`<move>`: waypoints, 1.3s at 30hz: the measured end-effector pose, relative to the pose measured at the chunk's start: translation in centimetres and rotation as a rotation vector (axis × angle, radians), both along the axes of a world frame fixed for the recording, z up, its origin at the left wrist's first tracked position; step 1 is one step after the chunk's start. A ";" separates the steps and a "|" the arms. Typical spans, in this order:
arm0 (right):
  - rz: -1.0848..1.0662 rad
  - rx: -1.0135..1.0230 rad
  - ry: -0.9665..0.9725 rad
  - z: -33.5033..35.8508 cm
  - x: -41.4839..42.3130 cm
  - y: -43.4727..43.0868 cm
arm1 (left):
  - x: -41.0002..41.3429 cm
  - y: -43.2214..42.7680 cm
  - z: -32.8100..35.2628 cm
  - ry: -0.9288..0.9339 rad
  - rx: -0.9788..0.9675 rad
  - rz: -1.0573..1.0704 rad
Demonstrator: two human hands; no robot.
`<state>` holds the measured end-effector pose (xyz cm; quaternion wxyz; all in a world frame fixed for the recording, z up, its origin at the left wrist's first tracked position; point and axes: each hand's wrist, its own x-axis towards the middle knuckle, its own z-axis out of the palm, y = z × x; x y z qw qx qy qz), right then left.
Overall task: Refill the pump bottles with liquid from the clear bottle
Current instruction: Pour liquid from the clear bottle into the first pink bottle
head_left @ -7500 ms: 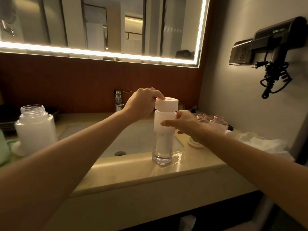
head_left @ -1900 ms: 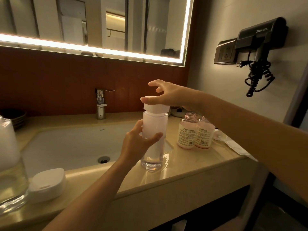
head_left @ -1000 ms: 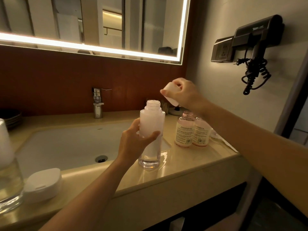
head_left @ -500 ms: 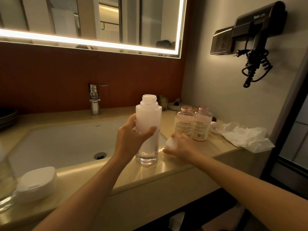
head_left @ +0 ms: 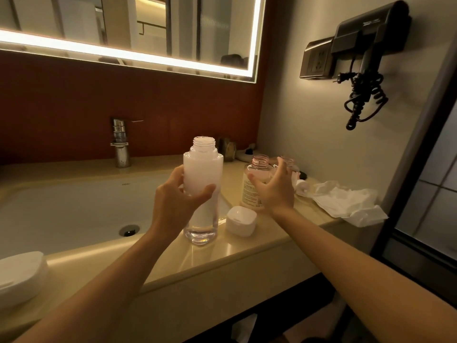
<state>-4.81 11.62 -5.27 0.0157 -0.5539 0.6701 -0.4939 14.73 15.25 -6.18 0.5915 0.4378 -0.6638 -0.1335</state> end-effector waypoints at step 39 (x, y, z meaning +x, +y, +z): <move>0.365 -0.043 0.087 2.1 6.9 0.6 | 6.9 -0.4 -0.1 -0.240 -0.022 0.251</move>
